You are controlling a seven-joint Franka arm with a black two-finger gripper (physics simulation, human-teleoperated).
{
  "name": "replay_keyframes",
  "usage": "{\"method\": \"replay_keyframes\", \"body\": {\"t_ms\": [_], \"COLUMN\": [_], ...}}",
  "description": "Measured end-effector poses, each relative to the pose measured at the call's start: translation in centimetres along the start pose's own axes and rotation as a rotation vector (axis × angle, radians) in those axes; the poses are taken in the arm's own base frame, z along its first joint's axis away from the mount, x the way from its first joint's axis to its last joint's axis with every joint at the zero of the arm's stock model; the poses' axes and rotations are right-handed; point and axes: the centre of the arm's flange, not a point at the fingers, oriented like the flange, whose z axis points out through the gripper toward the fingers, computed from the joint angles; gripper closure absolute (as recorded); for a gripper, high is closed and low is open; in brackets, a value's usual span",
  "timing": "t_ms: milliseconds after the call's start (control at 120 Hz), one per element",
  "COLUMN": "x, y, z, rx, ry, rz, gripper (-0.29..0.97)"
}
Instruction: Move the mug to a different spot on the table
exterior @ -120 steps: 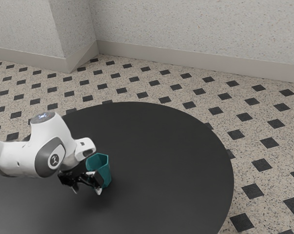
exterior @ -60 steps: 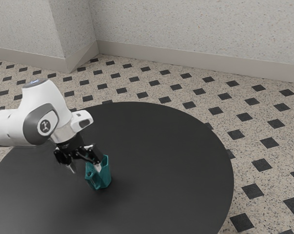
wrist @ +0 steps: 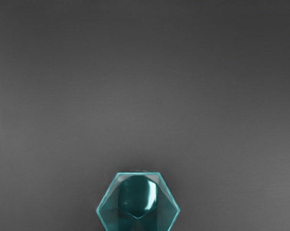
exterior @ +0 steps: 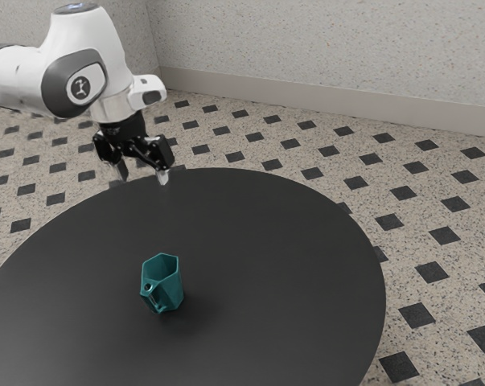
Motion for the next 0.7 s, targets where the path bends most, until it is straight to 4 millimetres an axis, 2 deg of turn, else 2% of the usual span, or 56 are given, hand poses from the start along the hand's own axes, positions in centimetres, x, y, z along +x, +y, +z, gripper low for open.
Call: {"method": "replay_keyframes", "body": {"t_ms": [83,175,242,300,392,483,700], "x": [2.0,2.6,2.6,4.1,5.9,5.8,5.3], "y": [-1.3,-1.8,-1.3,0.3,2.5,3.7,2.1], "z": [-3.1,-6.6,-9.3,-11.1,-11.7,-12.0,-11.7], "rx": [0.023,0.048,0.057,0.048,0.037,0.034,0.026], "ry": [0.012,0.026,0.034,0.041,0.023,-0.010,-0.082], "rz": [-0.013,-0.008,0.013,0.051,0.104,0.134,0.132], "gripper": [0.00,0.00,0.00,0.00,0.00,0.00,0.00]}}
